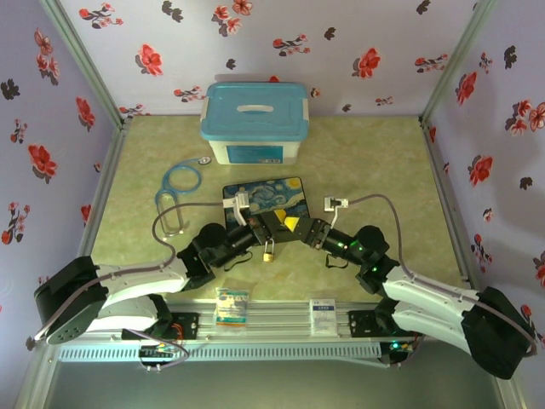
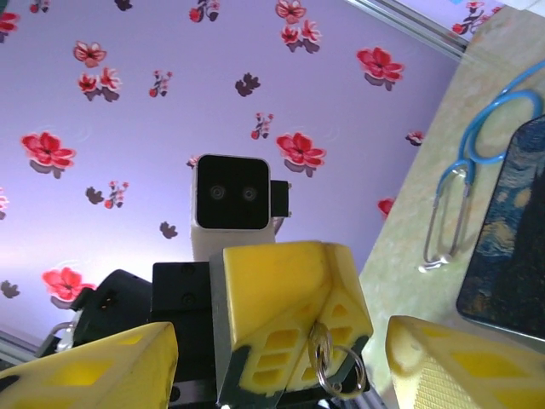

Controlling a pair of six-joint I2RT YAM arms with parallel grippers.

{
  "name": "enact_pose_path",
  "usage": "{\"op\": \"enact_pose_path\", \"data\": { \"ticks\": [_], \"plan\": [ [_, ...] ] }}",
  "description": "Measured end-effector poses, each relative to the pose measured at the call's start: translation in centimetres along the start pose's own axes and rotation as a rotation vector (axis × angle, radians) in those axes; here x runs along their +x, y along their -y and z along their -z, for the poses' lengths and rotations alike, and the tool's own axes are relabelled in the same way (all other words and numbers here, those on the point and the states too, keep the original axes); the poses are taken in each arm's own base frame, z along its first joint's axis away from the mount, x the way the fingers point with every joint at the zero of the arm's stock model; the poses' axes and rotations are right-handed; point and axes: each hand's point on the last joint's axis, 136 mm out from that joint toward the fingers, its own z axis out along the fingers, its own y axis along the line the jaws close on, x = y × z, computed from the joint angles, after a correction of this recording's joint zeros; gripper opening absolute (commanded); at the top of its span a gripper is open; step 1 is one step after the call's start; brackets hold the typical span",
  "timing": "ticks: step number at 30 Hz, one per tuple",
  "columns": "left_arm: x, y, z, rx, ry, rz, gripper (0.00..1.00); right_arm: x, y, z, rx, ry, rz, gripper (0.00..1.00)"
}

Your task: Unlock the padlock with the key

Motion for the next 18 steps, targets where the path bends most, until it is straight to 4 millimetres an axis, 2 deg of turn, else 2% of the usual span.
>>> {"op": "enact_pose_path", "data": {
  "ticks": [4, 10, 18],
  "plan": [
    [-1.2, 1.4, -0.4, 0.039, 0.028, 0.002, 0.0, -0.2, -0.3, -0.2, -0.019, 0.008, -0.001, 0.65],
    [-1.8, 4.0, -1.3, 0.12, 0.029, 0.005, 0.0, -0.4, -0.3, -0.5, -0.04, 0.017, -0.003, 0.6],
    [-1.2, 3.4, -1.7, 0.112, 0.008, 0.014, 0.0, -1.0, -1.0, -0.4, -0.07, 0.041, 0.003, 0.45]
  ]
}}
